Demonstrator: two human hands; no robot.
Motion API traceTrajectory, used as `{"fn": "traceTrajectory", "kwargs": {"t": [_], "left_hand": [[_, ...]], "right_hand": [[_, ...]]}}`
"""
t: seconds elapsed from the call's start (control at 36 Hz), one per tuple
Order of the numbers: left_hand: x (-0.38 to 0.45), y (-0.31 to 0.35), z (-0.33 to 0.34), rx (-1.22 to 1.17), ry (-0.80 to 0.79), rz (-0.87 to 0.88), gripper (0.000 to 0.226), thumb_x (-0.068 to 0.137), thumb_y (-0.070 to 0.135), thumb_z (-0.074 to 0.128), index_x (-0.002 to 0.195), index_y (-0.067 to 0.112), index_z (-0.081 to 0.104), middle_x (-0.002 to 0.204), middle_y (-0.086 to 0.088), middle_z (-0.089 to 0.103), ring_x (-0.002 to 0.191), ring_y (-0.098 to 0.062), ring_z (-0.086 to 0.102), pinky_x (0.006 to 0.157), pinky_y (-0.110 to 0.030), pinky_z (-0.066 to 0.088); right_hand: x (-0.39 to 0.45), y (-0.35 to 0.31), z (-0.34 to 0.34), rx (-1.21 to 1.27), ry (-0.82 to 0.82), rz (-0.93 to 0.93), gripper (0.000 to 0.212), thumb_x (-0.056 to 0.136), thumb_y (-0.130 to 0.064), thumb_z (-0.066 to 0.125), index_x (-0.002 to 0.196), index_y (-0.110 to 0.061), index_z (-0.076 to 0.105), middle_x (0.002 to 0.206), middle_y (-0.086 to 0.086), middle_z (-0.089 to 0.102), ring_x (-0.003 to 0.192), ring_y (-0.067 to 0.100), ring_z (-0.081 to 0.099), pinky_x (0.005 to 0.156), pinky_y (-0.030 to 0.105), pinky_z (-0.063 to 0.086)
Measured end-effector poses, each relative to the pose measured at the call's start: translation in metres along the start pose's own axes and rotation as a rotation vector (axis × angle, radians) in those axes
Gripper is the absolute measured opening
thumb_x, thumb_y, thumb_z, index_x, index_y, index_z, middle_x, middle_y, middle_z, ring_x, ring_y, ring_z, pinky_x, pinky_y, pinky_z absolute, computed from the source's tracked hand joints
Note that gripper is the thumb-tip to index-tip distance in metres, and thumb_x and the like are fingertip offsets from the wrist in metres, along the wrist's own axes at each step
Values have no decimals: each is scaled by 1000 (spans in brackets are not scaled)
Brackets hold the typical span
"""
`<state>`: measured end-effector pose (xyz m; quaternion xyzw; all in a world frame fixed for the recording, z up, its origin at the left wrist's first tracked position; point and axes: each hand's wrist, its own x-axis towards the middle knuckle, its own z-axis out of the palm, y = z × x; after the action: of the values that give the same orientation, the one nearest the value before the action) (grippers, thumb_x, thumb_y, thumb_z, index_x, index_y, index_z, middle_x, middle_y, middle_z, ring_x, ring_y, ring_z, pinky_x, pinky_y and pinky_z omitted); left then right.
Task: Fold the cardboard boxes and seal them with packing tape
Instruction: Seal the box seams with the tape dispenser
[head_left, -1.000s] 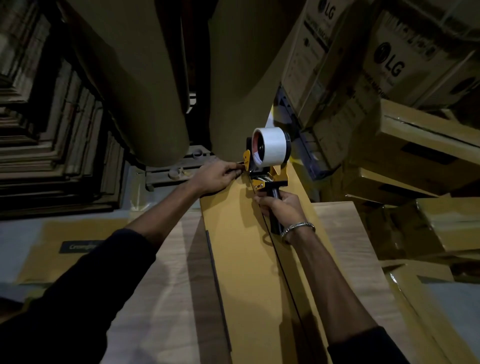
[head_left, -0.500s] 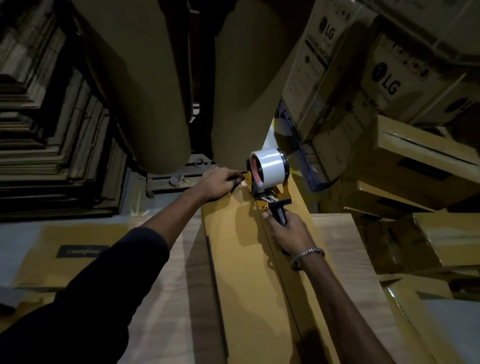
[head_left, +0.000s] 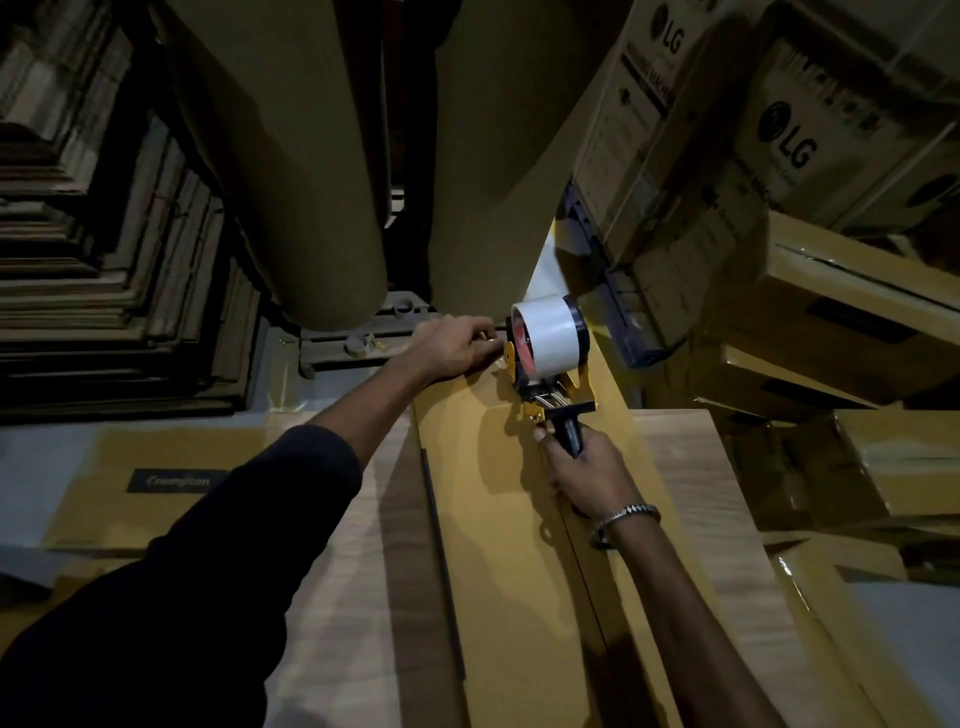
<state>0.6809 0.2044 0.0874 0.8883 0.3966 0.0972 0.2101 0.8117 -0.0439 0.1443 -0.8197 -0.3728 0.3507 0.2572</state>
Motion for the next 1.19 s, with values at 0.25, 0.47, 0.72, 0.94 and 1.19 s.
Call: {"fn": "traceTrajectory", "kwargs": {"t": [0.25,0.47,0.72,0.94,1.19], "left_hand": [[-17,12,-2,134,101,281,49,106,52,36,140,28,62,146,1,59,135,-20,50,100,-44,51],[-57,16,20,300,-121,450,66,109,51,5,166,24,22,174,-2,13,162,-20,0,131,-49,-2],[-58,19,17,297,-110,406,69,107,56,0,167,26,16,175,3,11,162,-14,2,131,-44,2],[-73,28,17,289,-116,451,63,111,52,5,167,28,16,175,2,11,162,-17,0,131,-47,0],[-96,42,22,257,-170,486,65,110,49,6,166,20,23,173,-1,18,162,-17,3,131,-46,3]], "right_hand": [[-28,26,0,-25,-19,51,36,99,-46,65,92,-10,65,76,12,74,58,16,69,53,26,53],[-26,31,3,34,14,80,33,94,-46,72,85,-15,67,65,5,71,61,24,71,68,49,61],[-52,35,-8,-33,-20,109,28,95,-43,72,87,-18,65,76,13,73,69,30,71,59,34,54],[-70,51,-3,-55,6,154,33,93,-42,74,78,-14,63,68,10,71,58,22,67,52,28,50],[-83,49,-2,-97,-11,125,25,96,-36,72,81,-20,62,75,8,70,70,28,69,60,33,52]]}}
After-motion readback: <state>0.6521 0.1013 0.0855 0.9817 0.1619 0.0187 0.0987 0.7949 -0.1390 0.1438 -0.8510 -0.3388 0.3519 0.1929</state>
